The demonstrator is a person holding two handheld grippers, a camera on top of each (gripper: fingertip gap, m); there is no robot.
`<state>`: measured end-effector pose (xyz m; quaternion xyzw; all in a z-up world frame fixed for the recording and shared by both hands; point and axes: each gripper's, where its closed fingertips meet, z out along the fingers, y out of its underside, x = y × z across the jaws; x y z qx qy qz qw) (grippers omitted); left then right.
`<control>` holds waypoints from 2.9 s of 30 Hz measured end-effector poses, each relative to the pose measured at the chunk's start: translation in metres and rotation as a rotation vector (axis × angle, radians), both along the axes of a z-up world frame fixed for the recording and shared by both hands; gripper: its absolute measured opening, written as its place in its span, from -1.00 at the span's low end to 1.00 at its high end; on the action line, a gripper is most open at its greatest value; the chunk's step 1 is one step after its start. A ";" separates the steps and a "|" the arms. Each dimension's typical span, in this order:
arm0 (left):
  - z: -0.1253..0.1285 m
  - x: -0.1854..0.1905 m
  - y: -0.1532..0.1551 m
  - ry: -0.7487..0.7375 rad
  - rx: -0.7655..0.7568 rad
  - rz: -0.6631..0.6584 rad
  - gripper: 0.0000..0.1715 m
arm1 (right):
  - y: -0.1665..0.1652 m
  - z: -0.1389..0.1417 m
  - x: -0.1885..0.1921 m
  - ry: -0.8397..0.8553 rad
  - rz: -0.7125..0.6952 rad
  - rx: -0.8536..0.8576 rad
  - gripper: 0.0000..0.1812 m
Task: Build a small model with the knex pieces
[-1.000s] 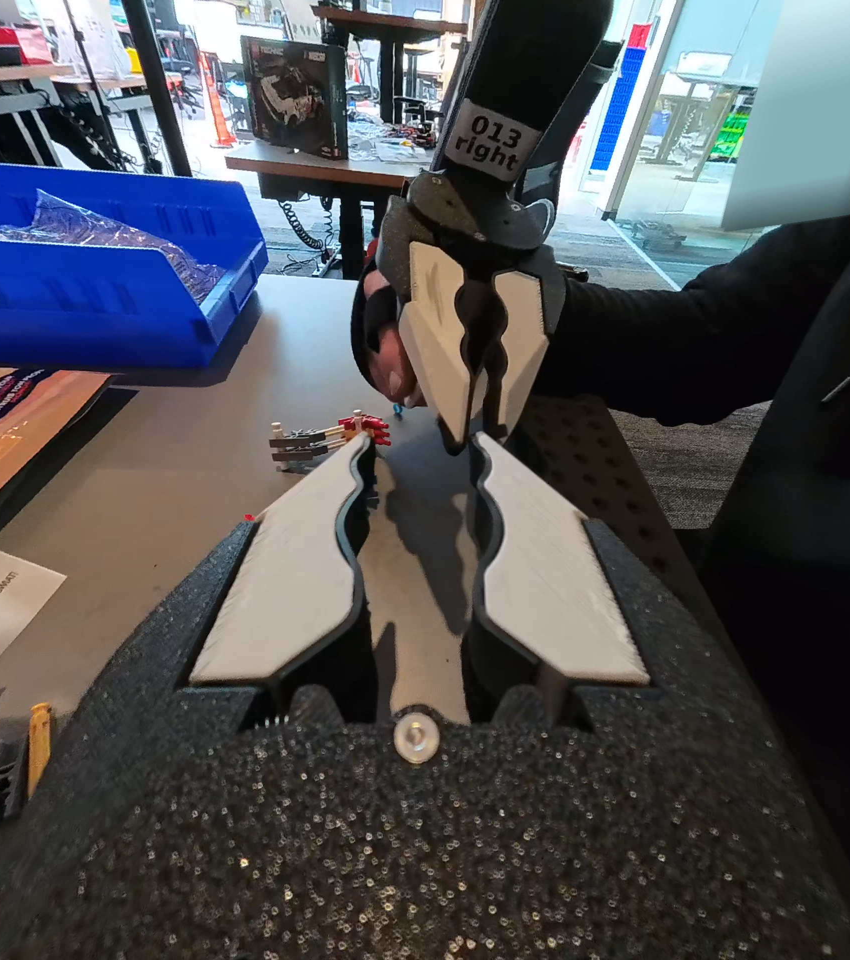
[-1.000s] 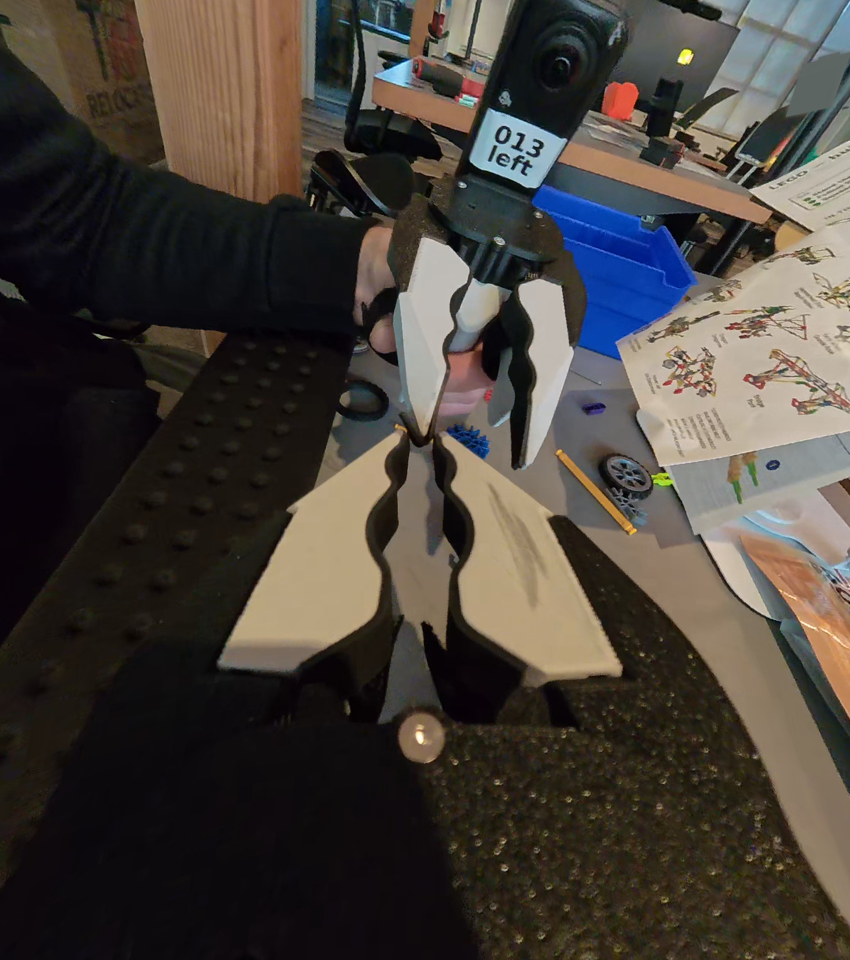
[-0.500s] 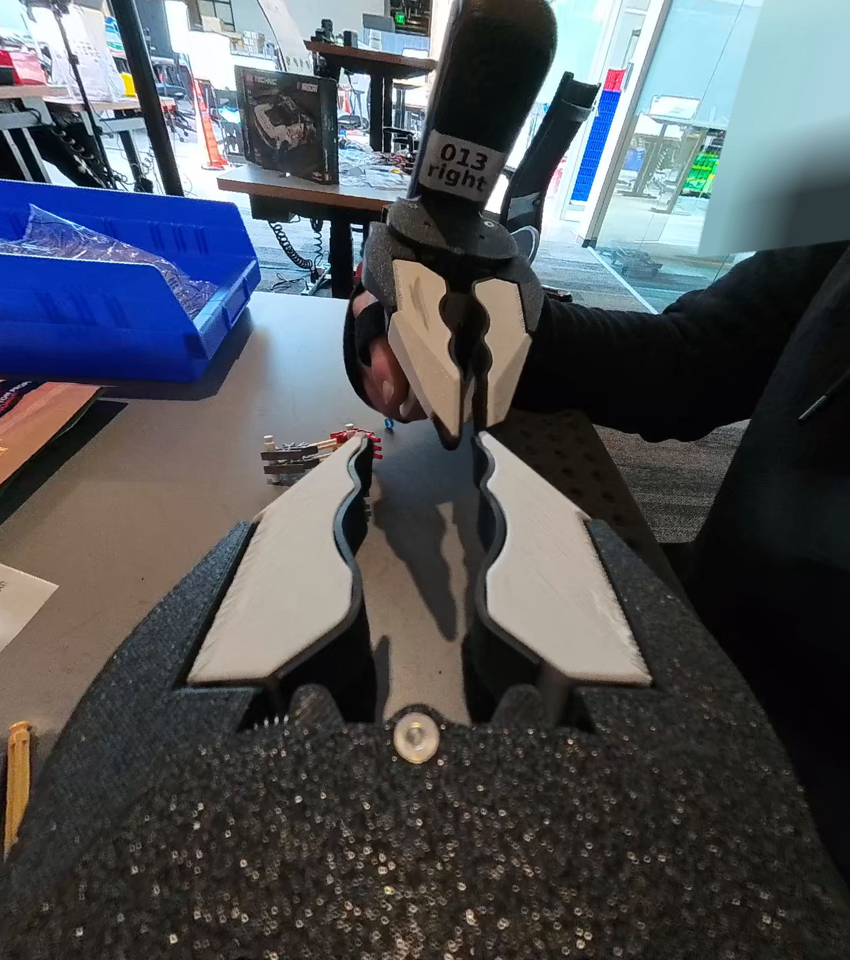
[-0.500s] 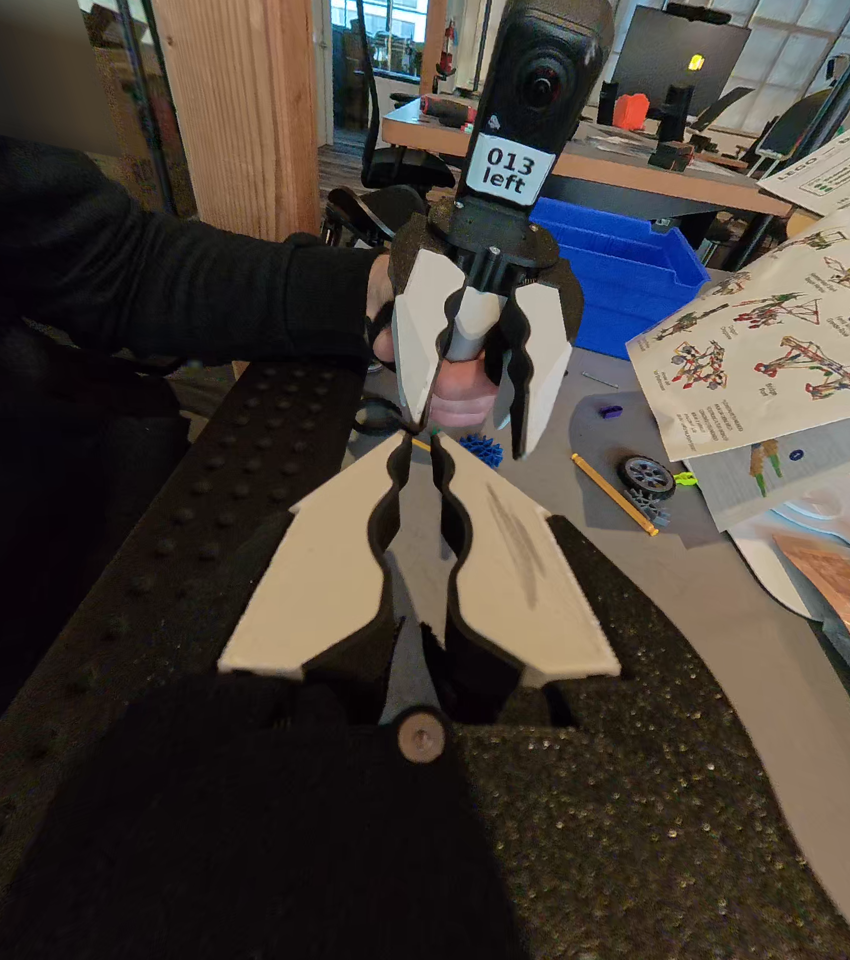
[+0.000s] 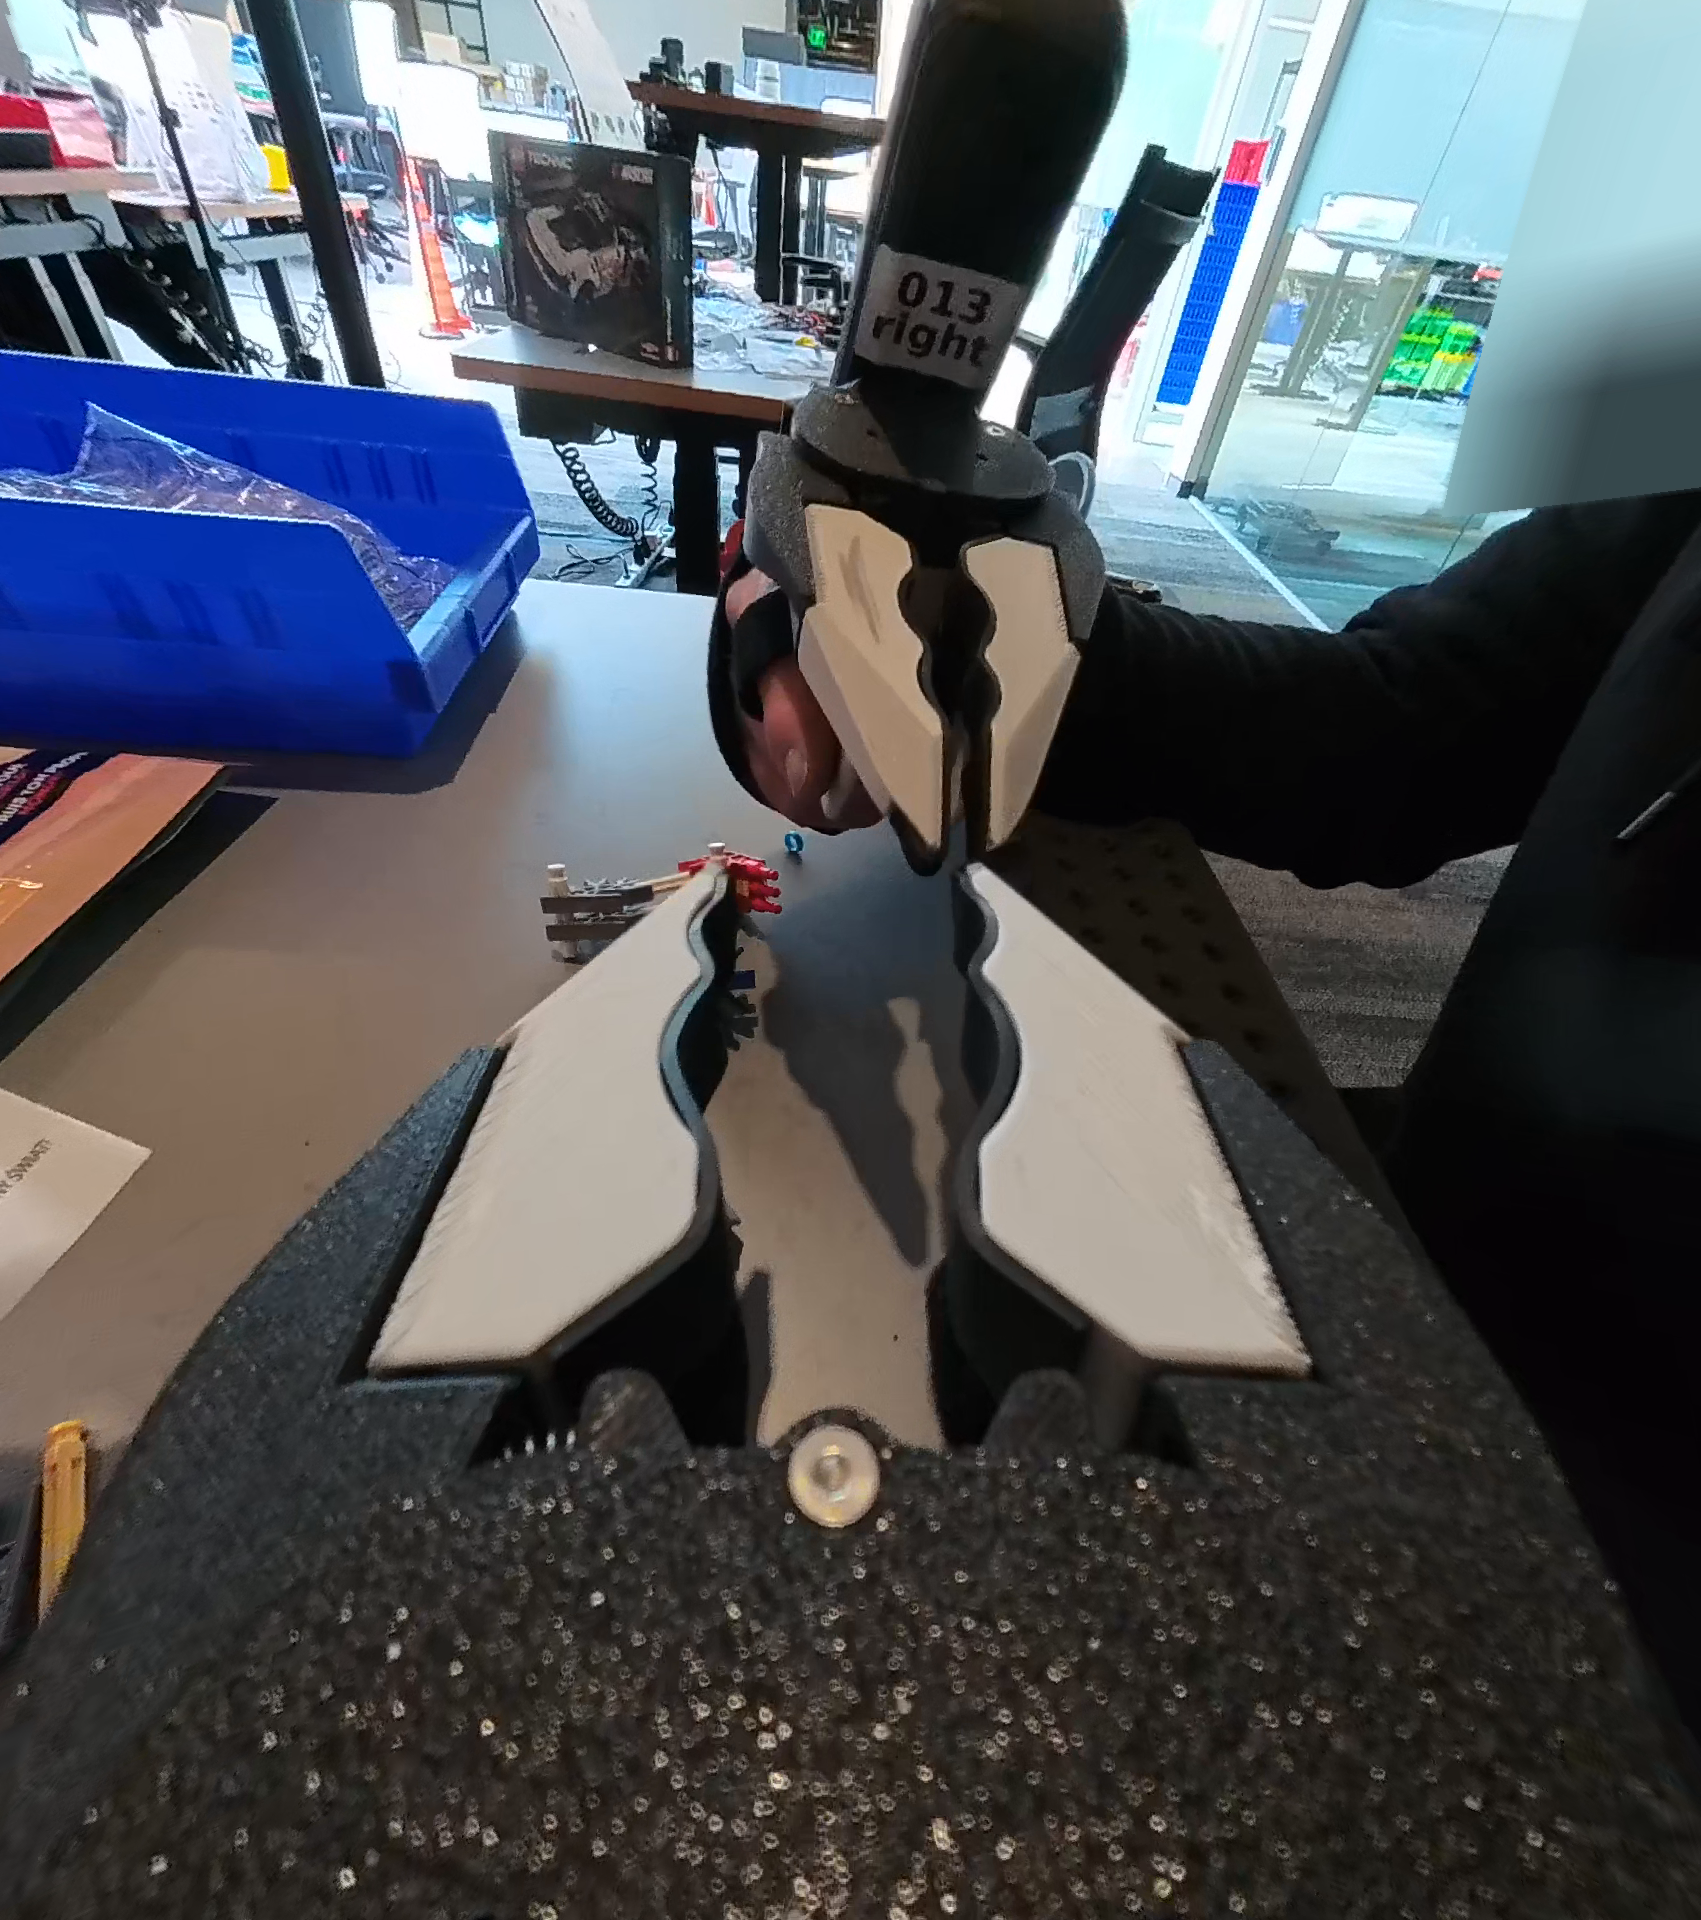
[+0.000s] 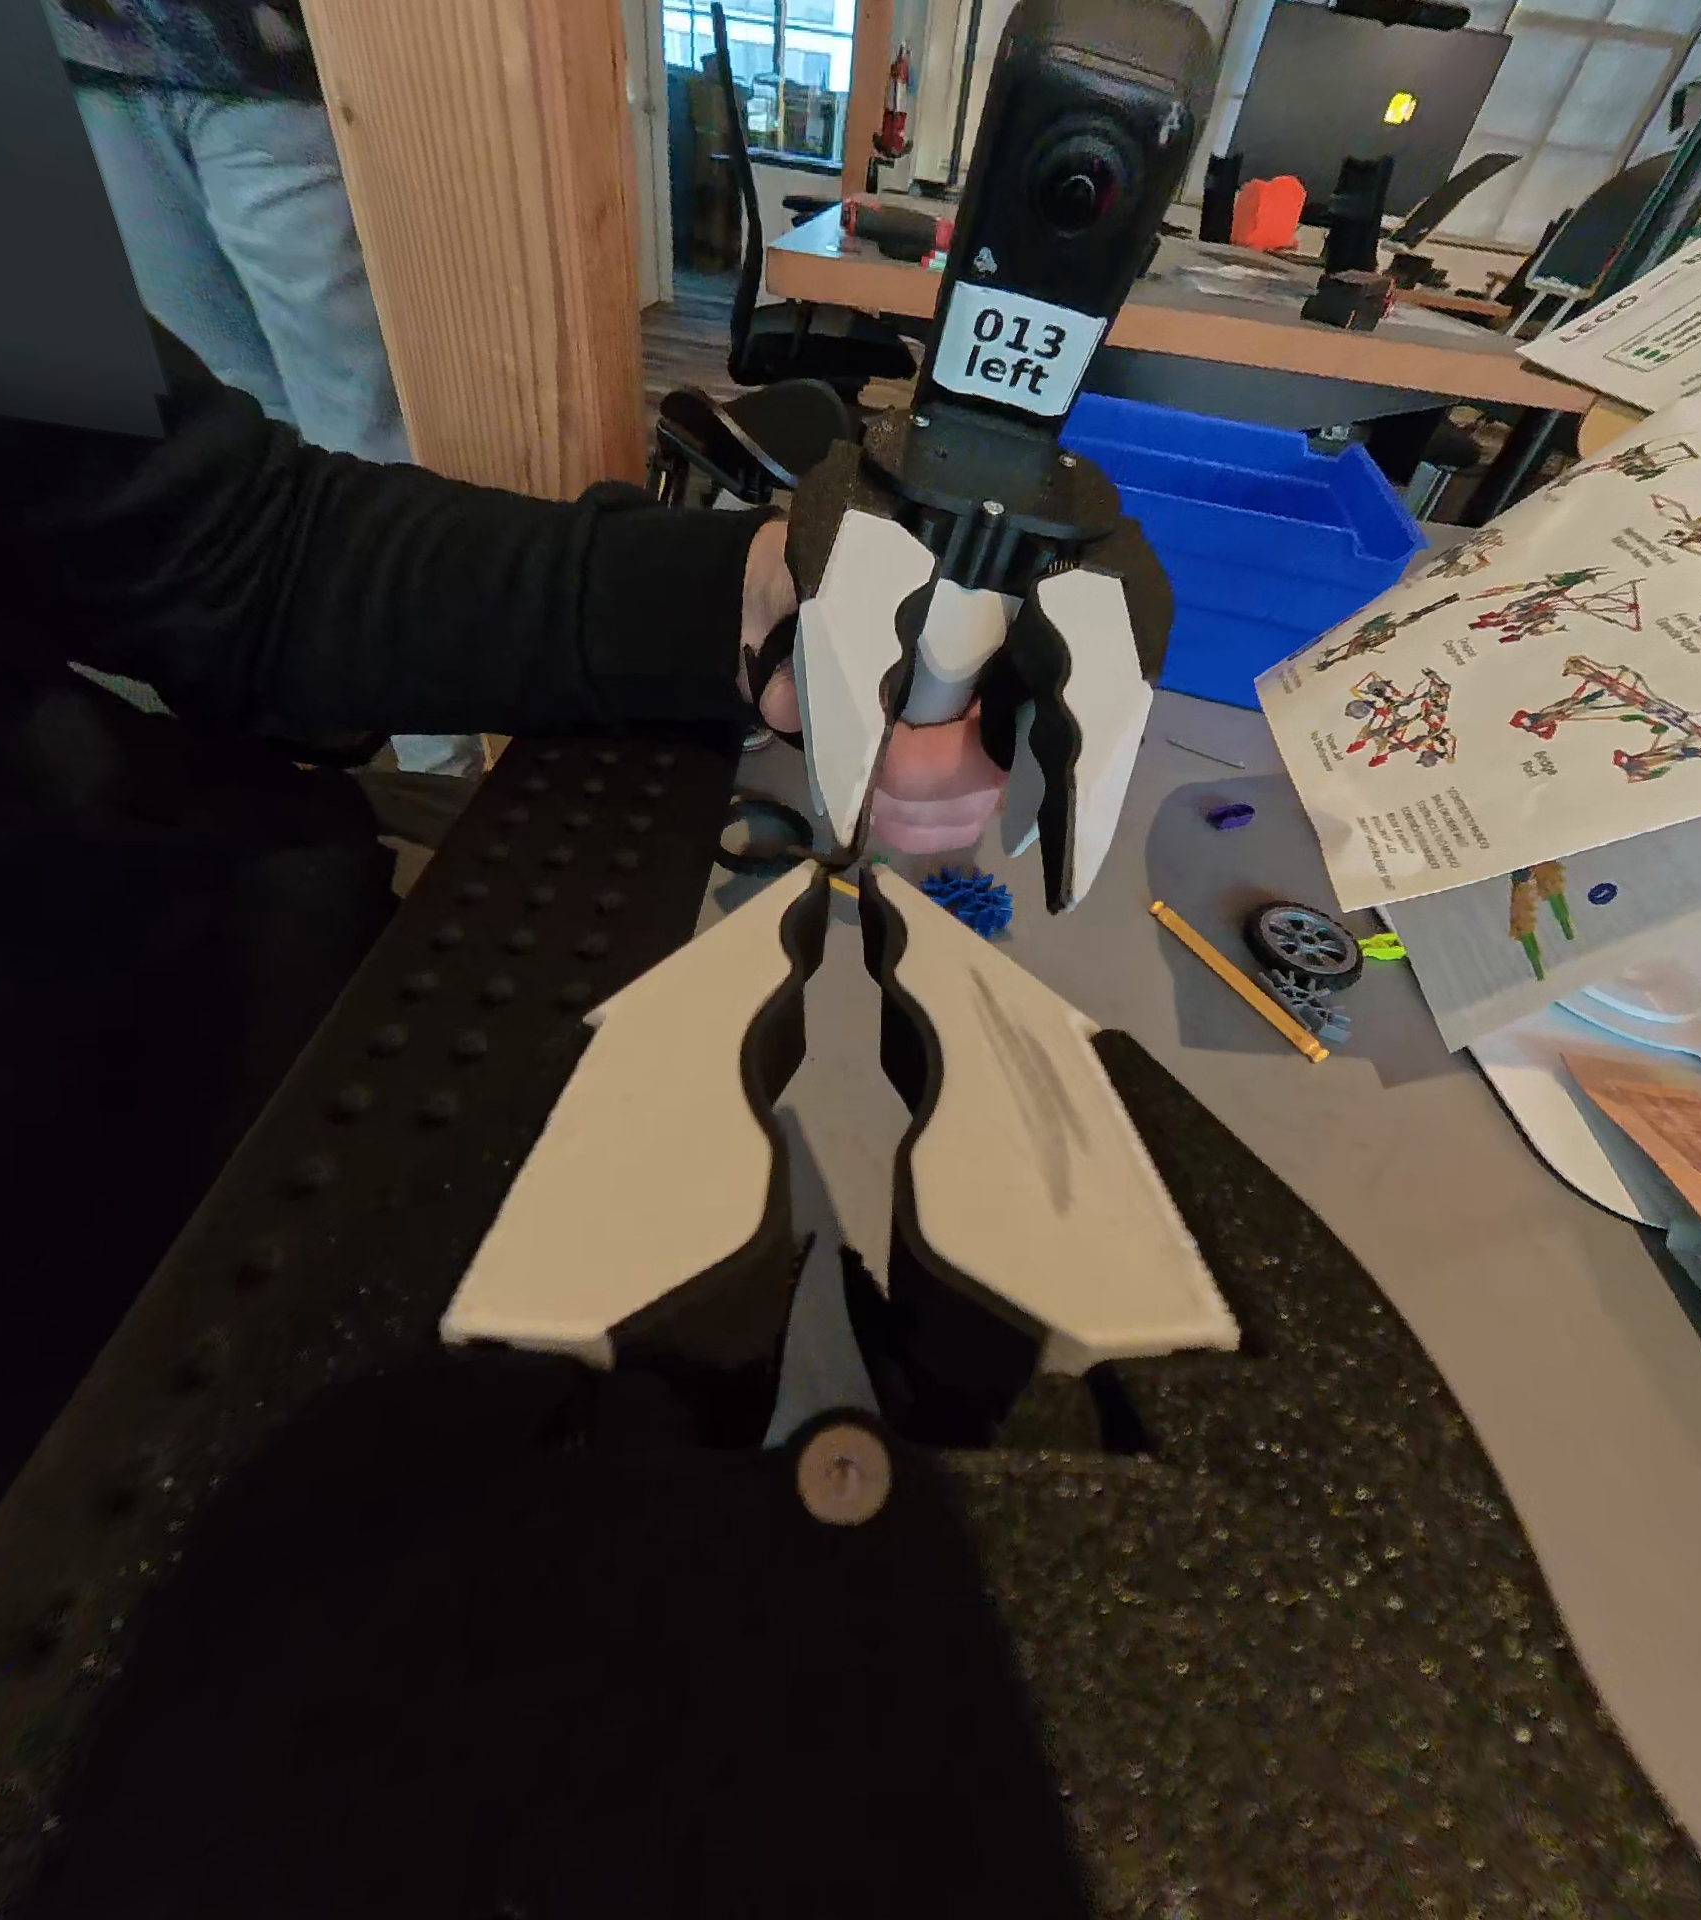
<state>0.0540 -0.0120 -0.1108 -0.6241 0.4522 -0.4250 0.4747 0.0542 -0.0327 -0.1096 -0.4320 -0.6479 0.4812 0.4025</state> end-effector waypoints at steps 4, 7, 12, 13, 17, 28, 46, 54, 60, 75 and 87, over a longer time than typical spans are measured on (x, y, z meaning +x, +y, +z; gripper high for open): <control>0.000 0.000 0.000 -0.006 -0.001 -0.003 -0.52 | 0.000 0.001 0.000 0.003 0.008 -0.021 -0.96; 0.001 0.001 -0.001 -0.009 -0.001 -0.005 -0.52 | -0.002 0.001 0.000 0.004 0.016 -0.033 -0.97; -0.001 0.003 -0.002 -0.001 -0.002 -0.015 -0.51 | -0.005 0.000 -0.001 0.000 0.023 -0.021 -0.95; -0.001 0.003 -0.001 -0.001 -0.001 -0.011 -0.50 | -0.004 0.000 -0.002 0.000 0.018 -0.015 -0.95; -0.004 0.003 0.000 0.013 0.000 -0.006 -0.49 | -0.004 -0.003 -0.003 -0.012 0.004 0.023 -0.95; -0.004 0.002 0.006 0.039 0.041 0.053 -0.65 | 0.009 -0.005 -0.007 -0.025 -0.072 0.045 -0.94; 0.024 0.011 0.008 -0.208 -0.104 0.019 -0.77 | 0.015 0.018 -0.005 0.085 -0.085 -0.064 -0.88; 0.025 0.012 0.009 -0.225 -0.113 0.022 -0.81 | 0.018 0.023 -0.005 0.109 -0.103 -0.076 -0.92; 0.020 0.012 0.011 -0.175 -0.068 0.051 -0.91 | 0.023 0.019 -0.007 0.082 -0.119 -0.118 -0.94; -0.029 -0.016 0.034 0.184 -0.006 0.266 -0.51 | 0.058 -0.012 0.006 -0.089 -0.253 -0.075 -0.76; -0.090 -0.024 0.026 0.521 -0.057 0.272 -0.49 | 0.080 -0.095 0.043 -0.527 -0.347 0.059 -0.54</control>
